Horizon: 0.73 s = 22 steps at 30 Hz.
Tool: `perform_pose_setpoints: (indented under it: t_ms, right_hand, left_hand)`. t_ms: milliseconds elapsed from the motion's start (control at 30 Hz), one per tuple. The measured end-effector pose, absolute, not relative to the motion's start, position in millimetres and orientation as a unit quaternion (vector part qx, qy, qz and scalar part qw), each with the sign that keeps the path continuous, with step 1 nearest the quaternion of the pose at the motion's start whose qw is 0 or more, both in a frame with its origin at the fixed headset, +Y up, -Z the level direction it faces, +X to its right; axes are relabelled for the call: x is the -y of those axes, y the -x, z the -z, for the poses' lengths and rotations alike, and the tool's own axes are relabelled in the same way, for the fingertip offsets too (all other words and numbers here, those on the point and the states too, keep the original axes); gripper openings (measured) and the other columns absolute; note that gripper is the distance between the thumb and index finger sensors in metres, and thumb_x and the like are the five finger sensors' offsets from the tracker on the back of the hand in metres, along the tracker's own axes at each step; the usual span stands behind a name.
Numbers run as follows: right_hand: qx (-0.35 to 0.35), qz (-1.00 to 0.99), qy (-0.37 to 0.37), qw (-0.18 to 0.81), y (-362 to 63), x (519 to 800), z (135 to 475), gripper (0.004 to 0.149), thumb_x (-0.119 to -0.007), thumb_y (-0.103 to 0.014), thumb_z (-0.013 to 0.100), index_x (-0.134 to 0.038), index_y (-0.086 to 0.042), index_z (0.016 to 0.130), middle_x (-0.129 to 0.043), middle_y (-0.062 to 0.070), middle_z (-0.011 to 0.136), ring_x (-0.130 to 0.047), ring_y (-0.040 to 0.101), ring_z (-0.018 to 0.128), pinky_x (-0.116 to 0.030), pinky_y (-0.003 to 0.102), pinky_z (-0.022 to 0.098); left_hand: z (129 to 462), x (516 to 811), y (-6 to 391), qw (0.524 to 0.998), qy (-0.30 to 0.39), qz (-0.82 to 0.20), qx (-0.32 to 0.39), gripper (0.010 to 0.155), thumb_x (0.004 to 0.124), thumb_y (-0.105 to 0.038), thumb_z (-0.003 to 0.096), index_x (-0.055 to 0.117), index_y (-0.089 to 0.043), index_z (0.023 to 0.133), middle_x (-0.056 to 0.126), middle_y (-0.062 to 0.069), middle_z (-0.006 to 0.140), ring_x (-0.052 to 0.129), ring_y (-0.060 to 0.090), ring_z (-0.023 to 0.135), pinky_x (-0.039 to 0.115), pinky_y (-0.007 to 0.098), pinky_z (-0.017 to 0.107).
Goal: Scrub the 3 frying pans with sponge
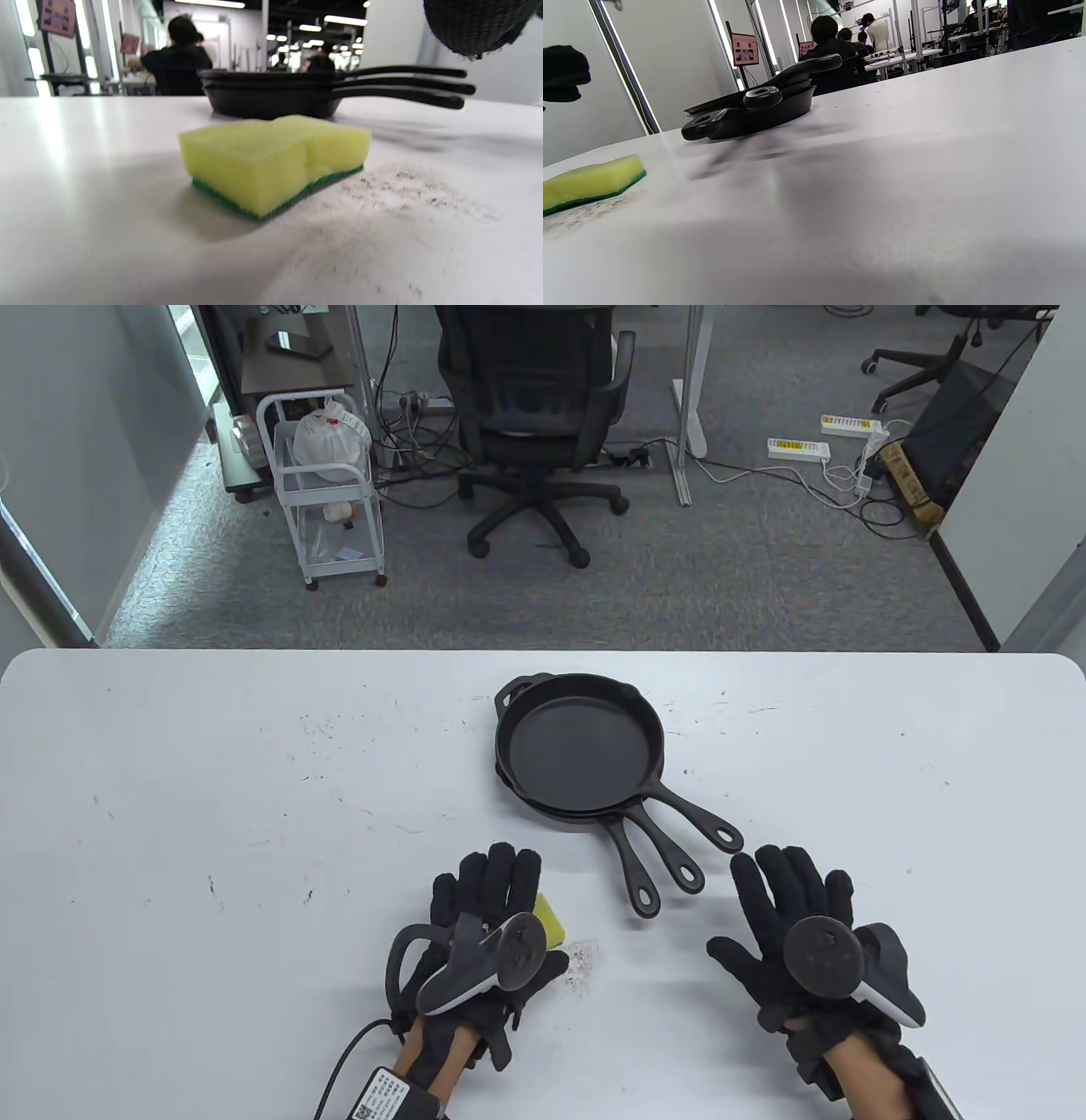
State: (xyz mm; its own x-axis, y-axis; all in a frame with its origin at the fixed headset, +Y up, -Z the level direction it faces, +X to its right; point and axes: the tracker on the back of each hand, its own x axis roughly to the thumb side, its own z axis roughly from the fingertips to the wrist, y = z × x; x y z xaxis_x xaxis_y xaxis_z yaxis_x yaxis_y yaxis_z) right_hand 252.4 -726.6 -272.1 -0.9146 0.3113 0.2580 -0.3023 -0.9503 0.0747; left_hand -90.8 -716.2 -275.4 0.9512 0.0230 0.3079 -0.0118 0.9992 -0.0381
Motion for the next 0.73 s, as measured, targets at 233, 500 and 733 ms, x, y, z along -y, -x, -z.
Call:
perform_pose_setpoints:
  t_ms: [233,500,733]
  right_hand:
    - [-0.012,-0.978,-0.138,0.156,-250.4,726.2,270.4,0.085,-0.063,-0.074,0.038,-0.024,-0.043,0.107,-0.026,0.003,0.119,-0.024,0.036,0.112,-0.015,0.069,0.071]
    - [-0.021,-0.978,-0.14,0.155,-245.3,730.6,270.1,0.085,-0.063,-0.074,0.038,-0.023,-0.043,0.107,-0.027,0.004,0.119,-0.024,0.037,0.112,-0.015,0.068,0.071]
    - [-0.016,-0.977,-0.138,0.159,-244.4,729.7,268.8,0.085,-0.063,-0.074,0.038,-0.023,-0.043,0.107,-0.027,0.004,0.119,-0.024,0.036,0.112,-0.015,0.068,0.071]
  left_hand:
    - [265.4,705.5,86.9,0.986,-0.049,0.006,0.162,0.116,0.068,-0.082,0.0409,0.004,-0.025,0.119,0.003,0.014,0.126,0.017,0.049,0.116,0.03,0.073,0.079]
    - [266.5,707.1,87.6,0.987,-0.041,0.009,0.157,0.116,0.069,-0.081,0.0413,0.005,-0.024,0.119,0.005,0.015,0.126,0.018,0.049,0.116,0.031,0.073,0.079]
    - [268.0,707.8,89.2,0.988,-0.033,0.0,0.153,0.114,0.069,-0.081,0.0418,0.007,-0.024,0.12,0.007,0.015,0.127,0.023,0.049,0.116,0.031,0.073,0.079]
